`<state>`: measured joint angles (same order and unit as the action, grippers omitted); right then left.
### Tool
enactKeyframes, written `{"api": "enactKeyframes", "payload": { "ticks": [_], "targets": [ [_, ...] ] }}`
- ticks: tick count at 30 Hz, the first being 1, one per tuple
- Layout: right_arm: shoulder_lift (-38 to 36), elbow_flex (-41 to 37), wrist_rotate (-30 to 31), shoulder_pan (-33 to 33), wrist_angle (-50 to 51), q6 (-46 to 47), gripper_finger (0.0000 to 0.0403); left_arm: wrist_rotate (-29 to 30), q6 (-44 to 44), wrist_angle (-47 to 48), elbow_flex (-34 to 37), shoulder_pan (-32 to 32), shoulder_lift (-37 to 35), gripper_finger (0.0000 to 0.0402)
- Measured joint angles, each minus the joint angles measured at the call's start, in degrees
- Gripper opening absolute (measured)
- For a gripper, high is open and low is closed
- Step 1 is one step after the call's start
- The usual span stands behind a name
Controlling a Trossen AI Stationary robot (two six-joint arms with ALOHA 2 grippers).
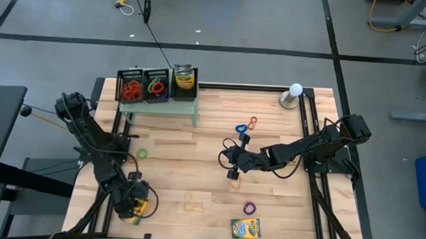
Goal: Pick & Place Office Desk Supplies
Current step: Put the crayon box into the right black bin on the shelf
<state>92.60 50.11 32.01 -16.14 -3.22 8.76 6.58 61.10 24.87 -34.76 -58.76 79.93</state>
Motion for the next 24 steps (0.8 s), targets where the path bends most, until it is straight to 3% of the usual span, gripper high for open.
{"api": "enactKeyframes", "payload": {
  "ticks": [10,16,24],
  "targets": [
    [0.0,0.0,0.0,0.0,0.0,0.8,0.0016,2.1,-6.6,-2.6,0.1,0.3,0.1,0.0012],
    [0.0,0.0,0.0,0.0,0.0,0.8,0.0016,5.3,-10.0,-2.0,-0.9,0.3,0.3,0.0004],
    [0.0,0.0,0.0,0.0,0.0,0.9,0.0016,21.5,-17.4,8.1,-7.1,2.8,0.3,0.0004]
  ]
}}
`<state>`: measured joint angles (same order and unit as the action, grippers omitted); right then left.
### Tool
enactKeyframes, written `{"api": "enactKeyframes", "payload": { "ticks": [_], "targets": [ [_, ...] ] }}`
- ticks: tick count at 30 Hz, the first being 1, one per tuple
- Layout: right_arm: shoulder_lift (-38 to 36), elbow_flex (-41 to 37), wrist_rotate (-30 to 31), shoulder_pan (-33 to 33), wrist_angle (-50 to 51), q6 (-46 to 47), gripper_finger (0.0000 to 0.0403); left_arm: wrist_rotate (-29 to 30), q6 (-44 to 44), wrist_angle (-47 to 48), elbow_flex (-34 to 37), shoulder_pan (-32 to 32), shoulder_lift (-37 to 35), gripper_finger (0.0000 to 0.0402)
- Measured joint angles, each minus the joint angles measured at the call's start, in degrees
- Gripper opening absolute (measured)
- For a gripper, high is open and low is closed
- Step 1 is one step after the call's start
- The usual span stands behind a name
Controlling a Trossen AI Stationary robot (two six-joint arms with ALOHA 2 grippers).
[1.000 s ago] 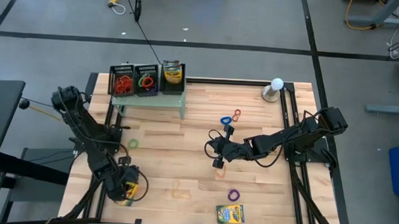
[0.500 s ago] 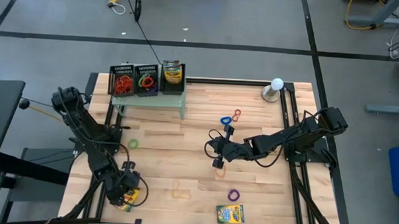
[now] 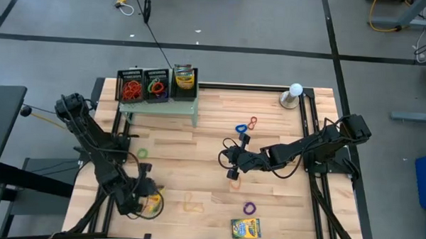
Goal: Pick & Place Office Desk Supplies
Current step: Put the crayon box into the right black bin on the shelf
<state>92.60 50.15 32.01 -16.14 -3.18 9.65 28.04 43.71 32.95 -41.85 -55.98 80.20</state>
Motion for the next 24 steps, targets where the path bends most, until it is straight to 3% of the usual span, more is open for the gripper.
{"api": "enactKeyframes", "payload": {
  "ticks": [12,24],
  "targets": [
    [0.0,0.0,0.0,0.0,0.0,1.1,0.0016,31.7,-11.0,1.3,-0.2,9.9,2.5,0.0004],
    [0.0,0.0,0.0,0.0,0.0,1.1,0.0016,37.6,-24.9,-9.8,-0.4,16.4,13.8,0.0003]
  ]
}}
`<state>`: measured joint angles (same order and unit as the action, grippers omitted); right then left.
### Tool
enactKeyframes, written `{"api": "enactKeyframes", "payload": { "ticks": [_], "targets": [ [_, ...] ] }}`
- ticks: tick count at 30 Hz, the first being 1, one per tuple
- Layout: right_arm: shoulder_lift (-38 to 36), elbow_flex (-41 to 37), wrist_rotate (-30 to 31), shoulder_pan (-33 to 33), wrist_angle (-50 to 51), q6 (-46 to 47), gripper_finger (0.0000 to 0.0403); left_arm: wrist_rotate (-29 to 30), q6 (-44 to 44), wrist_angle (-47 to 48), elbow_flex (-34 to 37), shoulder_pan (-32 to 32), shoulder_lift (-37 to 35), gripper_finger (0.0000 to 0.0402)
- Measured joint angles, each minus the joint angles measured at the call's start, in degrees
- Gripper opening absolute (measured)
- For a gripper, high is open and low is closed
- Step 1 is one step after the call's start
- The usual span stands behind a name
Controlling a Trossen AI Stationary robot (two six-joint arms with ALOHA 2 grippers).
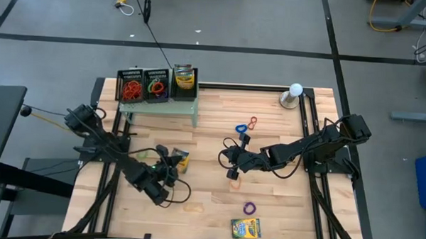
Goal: Pick & Place Office Desk Supplies
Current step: Put the crayon box into the right black bin on the shelf
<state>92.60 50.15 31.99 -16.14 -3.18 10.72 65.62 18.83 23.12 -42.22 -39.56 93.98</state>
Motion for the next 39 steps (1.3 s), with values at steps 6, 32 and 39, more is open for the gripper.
{"api": "enactKeyframes", "payload": {
  "ticks": [6,32,39],
  "targets": [
    [0.0,0.0,0.0,0.0,0.0,0.0,0.0016,-3.2,1.3,-0.4,0.0,-1.1,-0.2,0.0004],
    [0.0,0.0,-0.5,0.0,0.0,2.1,0.0016,18.5,-4.5,0.2,-2.9,0.0,8.9,0.0003],
    [0.0,0.0,-0.5,0.0,0.0,1.9,0.0016,19.9,-4.0,-0.2,-2.9,2.7,12.6,0.0003]
  ]
}}
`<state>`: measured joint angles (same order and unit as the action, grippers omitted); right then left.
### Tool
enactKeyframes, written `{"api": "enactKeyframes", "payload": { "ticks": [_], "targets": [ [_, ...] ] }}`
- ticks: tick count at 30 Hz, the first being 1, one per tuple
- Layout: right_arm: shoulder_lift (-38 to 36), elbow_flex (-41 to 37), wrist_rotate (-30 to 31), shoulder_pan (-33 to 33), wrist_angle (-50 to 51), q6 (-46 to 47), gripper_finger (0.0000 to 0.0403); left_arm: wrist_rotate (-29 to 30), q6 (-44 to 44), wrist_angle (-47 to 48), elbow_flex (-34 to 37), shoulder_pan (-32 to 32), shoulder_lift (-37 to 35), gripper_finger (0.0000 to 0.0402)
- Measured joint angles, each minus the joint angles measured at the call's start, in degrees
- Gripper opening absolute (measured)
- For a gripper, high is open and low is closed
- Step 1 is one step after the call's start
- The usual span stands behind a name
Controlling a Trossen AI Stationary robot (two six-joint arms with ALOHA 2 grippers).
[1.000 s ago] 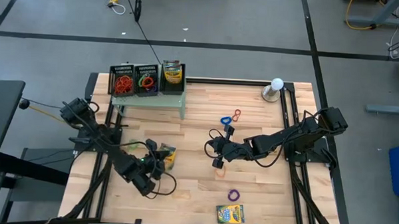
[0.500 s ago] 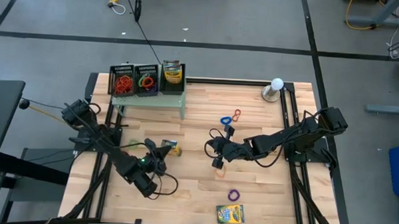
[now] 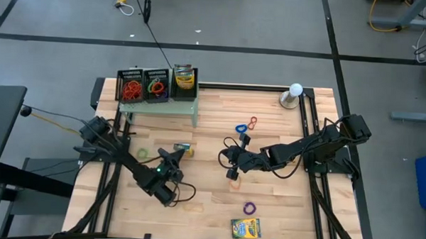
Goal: Pick & Place Office Desk Supplies
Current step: Put the crayon box into the right black bin on the shelf
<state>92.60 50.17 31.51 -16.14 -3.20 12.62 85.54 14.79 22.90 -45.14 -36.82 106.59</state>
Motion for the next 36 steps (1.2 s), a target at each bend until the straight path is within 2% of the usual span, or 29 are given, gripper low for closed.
{"api": "enactKeyframes", "payload": {
  "ticks": [7,15,26,36],
  "targets": [
    [0.0,0.0,0.0,0.0,0.0,0.0,0.0016,-2.9,0.1,-0.3,-0.2,0.9,1.2,0.0012],
    [0.0,0.0,0.0,0.0,0.0,0.0,0.0016,-6.4,-4.1,0.2,-1.7,0.9,1.1,0.008],
    [0.0,0.0,0.0,0.0,0.0,0.0,0.0016,-16.8,-3.4,4.8,-5.7,1.3,-2.1,0.0142],
    [0.0,0.0,0.0,0.0,0.0,0.0,0.0016,-13.5,-1.2,8.9,-5.6,1.4,-2.7,0.015]
  ]
}}
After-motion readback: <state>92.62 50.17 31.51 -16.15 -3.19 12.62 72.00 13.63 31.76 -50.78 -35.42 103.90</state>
